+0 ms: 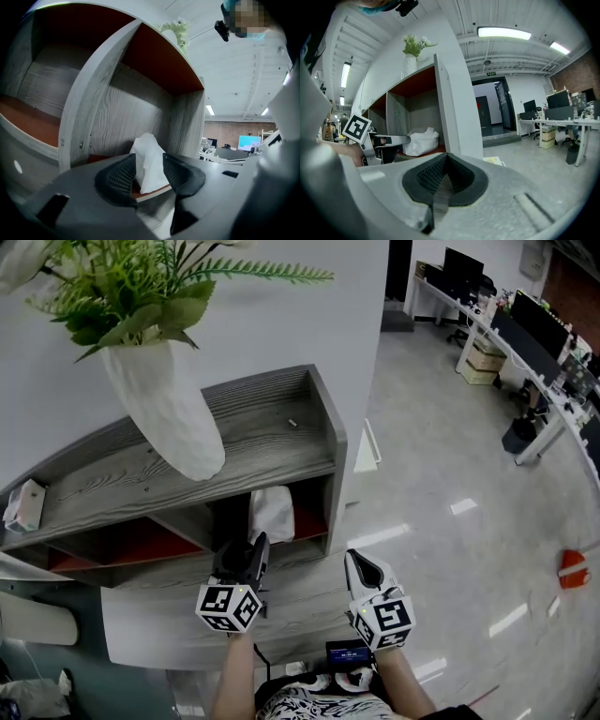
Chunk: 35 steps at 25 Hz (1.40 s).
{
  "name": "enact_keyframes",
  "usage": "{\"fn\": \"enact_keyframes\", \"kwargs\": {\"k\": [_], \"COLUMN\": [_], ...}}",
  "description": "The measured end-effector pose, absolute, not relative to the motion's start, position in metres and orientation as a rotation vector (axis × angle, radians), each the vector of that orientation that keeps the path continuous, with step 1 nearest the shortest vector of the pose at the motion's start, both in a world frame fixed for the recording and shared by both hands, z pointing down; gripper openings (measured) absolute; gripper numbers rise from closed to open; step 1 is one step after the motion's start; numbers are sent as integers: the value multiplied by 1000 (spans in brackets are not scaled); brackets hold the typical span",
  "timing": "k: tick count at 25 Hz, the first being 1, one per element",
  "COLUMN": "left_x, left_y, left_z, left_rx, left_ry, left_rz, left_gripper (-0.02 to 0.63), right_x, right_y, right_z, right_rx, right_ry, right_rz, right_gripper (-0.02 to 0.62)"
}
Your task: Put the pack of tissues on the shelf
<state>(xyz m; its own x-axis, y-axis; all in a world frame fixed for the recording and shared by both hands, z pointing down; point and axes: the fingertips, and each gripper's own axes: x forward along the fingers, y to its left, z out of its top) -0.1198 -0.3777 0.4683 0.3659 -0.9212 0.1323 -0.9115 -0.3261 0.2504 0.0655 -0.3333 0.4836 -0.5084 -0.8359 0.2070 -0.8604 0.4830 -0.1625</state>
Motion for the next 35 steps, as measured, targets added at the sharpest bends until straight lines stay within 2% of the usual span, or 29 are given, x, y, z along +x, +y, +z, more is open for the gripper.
{"fn": "enact_keyframes", "kwargs": {"k": [21, 32, 35], "left_x": [-142, -155, -157], "left_y": [-289, -236, -226], "left_z": [444, 419, 416], "left_rx": [2429, 2482, 2487], "left_ry": [-1572, -1583, -1583], "left_rz": [-178, -181, -166], "left_gripper": [156, 28, 20], "right_x": [31, 14, 10], "right_y": [-264, -224, -216], "right_z": [465, 448, 447], "right_rx": [1492, 1487, 1483], "right_ry": [-2655, -2691, -2693], "right_rz": [317, 279, 284], "right_gripper": [5, 5, 5]}}
